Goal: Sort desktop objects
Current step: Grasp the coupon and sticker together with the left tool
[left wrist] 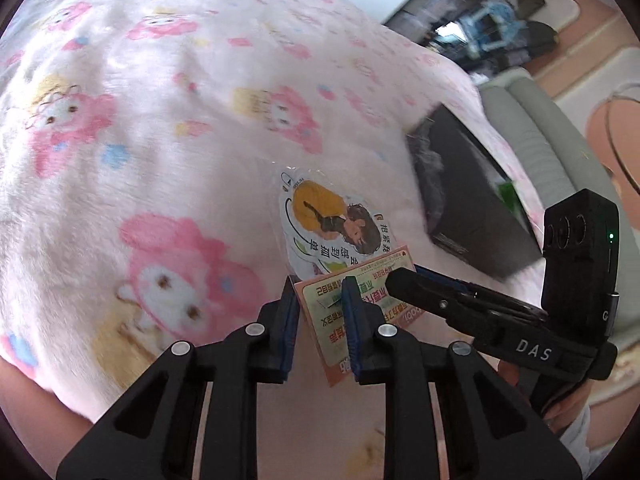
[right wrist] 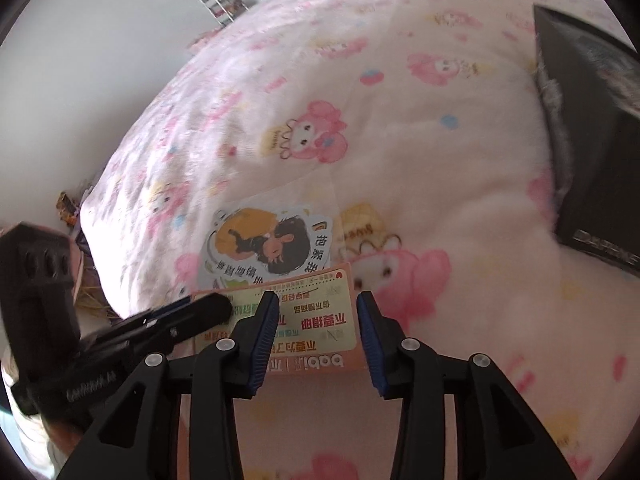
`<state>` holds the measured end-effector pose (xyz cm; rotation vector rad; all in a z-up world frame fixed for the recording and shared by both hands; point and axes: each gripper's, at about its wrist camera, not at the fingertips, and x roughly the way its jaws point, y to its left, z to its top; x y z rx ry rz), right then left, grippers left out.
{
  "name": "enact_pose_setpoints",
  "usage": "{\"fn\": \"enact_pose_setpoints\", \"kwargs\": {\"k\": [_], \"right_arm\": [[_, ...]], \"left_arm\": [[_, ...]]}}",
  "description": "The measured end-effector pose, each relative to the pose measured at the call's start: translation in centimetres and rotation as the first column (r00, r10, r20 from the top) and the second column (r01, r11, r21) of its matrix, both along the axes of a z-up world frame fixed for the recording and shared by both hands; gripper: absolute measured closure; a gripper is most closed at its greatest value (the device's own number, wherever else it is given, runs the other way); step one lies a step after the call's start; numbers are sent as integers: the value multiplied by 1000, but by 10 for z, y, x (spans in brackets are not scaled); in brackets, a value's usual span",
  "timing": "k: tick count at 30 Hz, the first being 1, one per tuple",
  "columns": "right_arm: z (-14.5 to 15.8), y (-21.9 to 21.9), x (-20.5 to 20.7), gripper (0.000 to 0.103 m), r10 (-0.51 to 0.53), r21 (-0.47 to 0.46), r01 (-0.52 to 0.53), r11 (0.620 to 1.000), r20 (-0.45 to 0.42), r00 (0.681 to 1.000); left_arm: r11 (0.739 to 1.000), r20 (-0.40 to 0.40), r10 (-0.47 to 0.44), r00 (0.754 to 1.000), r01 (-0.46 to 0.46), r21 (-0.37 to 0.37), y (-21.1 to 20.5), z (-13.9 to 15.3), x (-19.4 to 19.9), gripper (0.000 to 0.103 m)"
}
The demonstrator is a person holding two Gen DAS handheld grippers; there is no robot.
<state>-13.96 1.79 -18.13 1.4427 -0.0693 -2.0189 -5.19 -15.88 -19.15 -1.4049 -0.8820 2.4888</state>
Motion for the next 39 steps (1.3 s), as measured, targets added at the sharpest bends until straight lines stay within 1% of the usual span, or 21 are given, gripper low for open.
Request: {"fn": "enact_pose_setpoints", "kwargs": {"k": [3,7,8,9,11,14,16,18,21,23,26,29,32,35,39], "right_arm": [[11,24,16,67,-26,2,26,1000,-12,1000],[12,52,30,67,-90,34,90,995,-10,996],[11,58,32,67,-104,44,104,994,-7,995],[9,65,34,67,-117,55,117,992,-2,993],[7,74,37,67,-138,53,137,989,19,990],[0,83,40,67,-177,69,174,982,33,984],[-4,86,42,67,-192,79,189,979,27,981],[-10,88,40,67,-199,75,196,978,38,979],[-15,87,41,67,-193,61,189,980,55,980],[-16,85,43,67,-180,49,177,983,64,982],[-18,82,46,67,-160,30,158,987,77,984],[3,89,45,67,-170,1,170,985,27,985],[23,104,41,68,-205,-40,204,978,-9,979],[43,123,35,68,-244,-54,241,969,-58,968],[66,154,25,68,-300,-64,294,954,-118,947]], "left_arm": [[998,1,-63,998,63,1,21,2,0,83],[993,27,-118,993,118,17,50,-5,-5,83],[991,33,-135,990,134,19,58,-7,-6,80],[989,41,-147,988,147,10,63,-8,-6,74],[986,63,-166,984,167,-18,74,-10,-7,72],[982,89,-159,983,167,-85,80,-13,-7,72],[984,98,-144,985,153,-88,77,-16,-8,72],[986,104,-128,986,137,-89,75,-19,-9,70],[984,121,-129,984,141,-105,78,-25,-10,70],[980,121,-137,983,153,-128,84,-23,-8,72],[967,108,-142,984,161,-196,92,-12,-5,76],[975,69,-145,987,154,-160,93,5,-6,77],[978,17,-165,986,166,-128,100,26,-10,77],[968,-29,-206,978,199,-151,120,47,-23,77],[956,-79,-261,962,247,-157,152,67,-54,77]]}}
